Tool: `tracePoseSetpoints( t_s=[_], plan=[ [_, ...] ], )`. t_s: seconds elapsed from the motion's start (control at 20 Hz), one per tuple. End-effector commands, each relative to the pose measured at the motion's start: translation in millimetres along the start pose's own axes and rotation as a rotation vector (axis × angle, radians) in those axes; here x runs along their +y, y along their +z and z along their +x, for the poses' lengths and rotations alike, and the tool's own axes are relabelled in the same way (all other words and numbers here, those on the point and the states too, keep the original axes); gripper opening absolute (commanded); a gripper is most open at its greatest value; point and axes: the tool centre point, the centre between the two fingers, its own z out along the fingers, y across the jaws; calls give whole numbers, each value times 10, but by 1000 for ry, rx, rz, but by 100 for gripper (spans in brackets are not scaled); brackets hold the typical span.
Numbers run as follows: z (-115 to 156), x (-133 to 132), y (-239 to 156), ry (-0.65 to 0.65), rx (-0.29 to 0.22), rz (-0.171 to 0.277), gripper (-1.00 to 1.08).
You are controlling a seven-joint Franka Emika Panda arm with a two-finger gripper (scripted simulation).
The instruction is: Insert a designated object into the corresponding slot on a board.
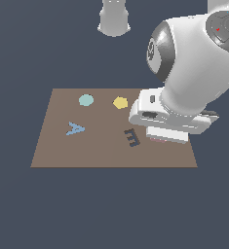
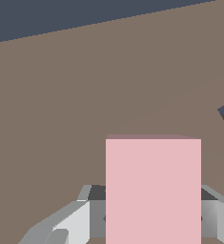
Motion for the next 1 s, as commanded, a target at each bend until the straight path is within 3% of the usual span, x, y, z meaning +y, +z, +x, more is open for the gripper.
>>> tracePoseSetpoints(
  t_s=[0.0,0.5,0.95],
  plan=[
    [-70,59,-12,94,1,1,-100],
    [-420,220,-44,479,0,1,-100],
    [-637,237,-60,693,-1,1,-100]
  ],
)
